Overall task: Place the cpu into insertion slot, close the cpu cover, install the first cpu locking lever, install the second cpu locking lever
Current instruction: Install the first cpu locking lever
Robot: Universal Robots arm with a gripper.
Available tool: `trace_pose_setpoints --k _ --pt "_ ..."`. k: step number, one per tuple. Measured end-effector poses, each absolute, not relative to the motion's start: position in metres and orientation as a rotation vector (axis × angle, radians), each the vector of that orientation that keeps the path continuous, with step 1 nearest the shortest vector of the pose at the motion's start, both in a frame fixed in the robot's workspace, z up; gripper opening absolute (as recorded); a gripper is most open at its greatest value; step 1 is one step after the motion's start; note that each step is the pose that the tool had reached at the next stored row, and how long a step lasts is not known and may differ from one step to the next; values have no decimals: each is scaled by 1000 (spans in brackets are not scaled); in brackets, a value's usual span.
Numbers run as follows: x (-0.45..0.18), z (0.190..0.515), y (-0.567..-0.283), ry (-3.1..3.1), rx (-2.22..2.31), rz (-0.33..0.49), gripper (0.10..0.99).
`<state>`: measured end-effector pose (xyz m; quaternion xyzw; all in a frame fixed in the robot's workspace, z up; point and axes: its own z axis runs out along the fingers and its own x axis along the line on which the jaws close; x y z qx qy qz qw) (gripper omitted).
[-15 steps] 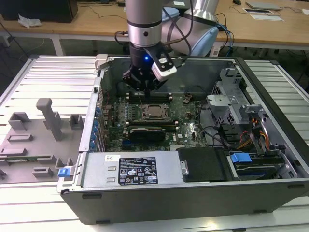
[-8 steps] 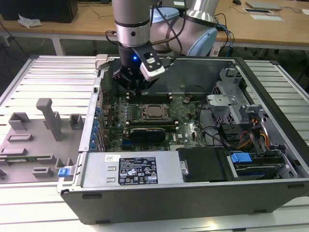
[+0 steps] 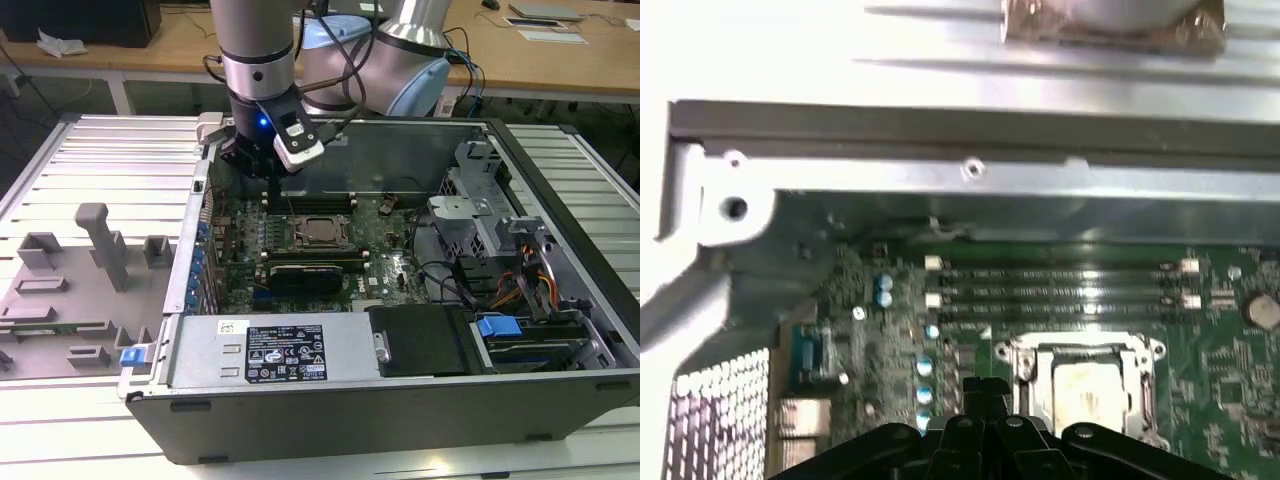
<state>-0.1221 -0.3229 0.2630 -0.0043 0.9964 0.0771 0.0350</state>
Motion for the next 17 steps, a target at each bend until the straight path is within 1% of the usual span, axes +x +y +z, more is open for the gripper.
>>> trace_pose_setpoints --k 3,4,9,17 --pt "-123 263 -323 3049 -8 373 106" --pt "-123 262 -323 3047 -8 384 106" --pt "-119 260 -323 3047 -8 389 106" --pt "-74 259 -323 3047 -8 389 106"
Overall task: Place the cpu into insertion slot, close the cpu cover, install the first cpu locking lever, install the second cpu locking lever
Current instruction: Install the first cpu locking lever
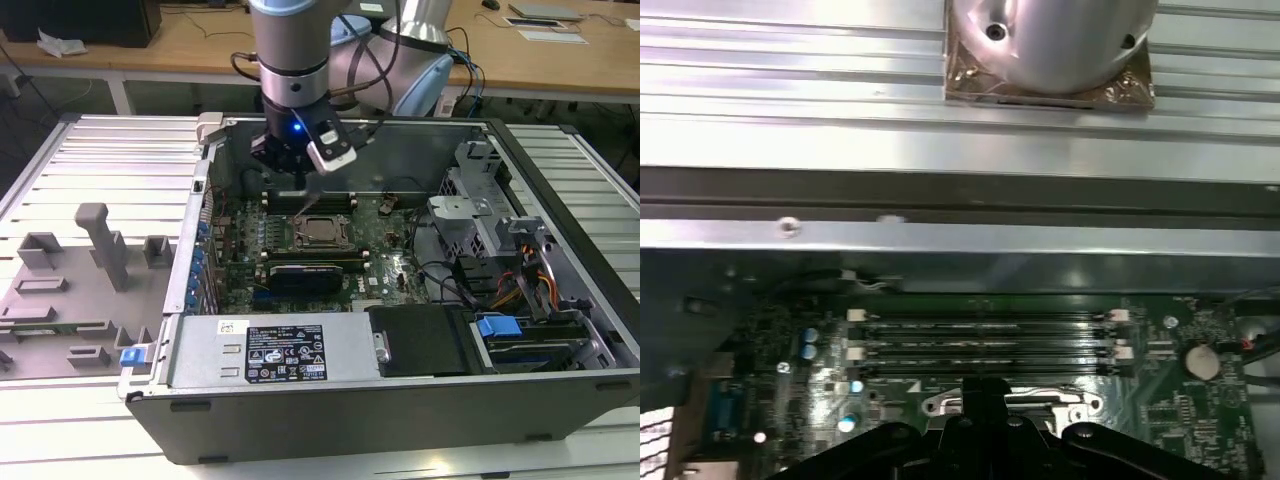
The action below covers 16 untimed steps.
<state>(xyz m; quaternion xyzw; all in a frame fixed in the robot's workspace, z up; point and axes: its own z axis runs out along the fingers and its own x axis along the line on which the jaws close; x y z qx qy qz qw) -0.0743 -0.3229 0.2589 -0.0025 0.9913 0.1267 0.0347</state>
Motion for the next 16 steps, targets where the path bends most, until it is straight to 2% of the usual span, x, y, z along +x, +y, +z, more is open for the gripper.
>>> trace_pose_setpoints --k 16 --pt "-75 254 -323 2946 -26 378 106"
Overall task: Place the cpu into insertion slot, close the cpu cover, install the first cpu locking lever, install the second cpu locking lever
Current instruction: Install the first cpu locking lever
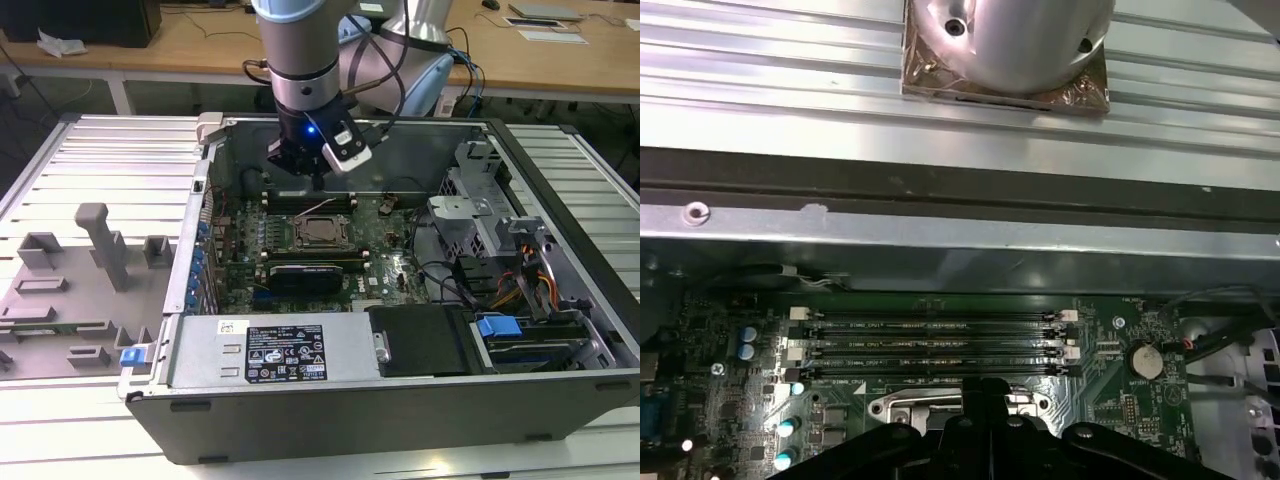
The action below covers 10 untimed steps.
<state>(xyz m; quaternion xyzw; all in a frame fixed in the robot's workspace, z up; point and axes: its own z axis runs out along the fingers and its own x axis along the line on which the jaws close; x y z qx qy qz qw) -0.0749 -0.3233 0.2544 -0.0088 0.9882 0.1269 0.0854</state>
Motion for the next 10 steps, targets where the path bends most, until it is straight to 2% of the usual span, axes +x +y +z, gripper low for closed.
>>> trace_pose_setpoints --k 10 --pt "-77 234 -327 2934 -25 378 106"
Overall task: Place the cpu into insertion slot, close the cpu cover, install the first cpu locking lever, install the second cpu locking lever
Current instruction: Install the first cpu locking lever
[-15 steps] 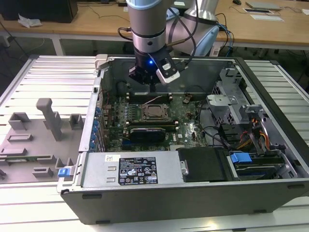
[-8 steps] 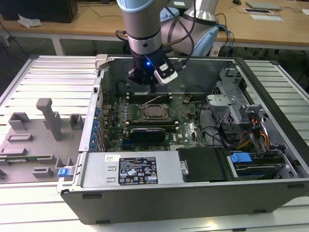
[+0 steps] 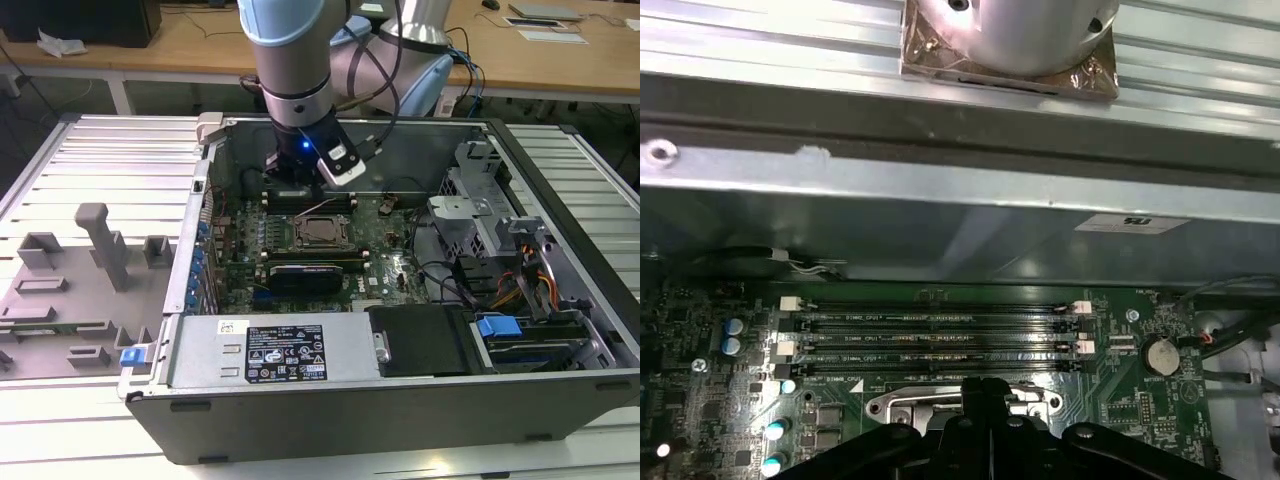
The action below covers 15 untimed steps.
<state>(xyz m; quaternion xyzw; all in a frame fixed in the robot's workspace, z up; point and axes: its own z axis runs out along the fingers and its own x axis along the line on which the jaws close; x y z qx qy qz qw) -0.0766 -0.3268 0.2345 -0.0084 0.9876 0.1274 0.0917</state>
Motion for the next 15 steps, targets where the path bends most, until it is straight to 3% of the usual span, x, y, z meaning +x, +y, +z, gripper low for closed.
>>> trace_pose_setpoints --k 15 --pt "-68 225 -318 2928 73 347 106"
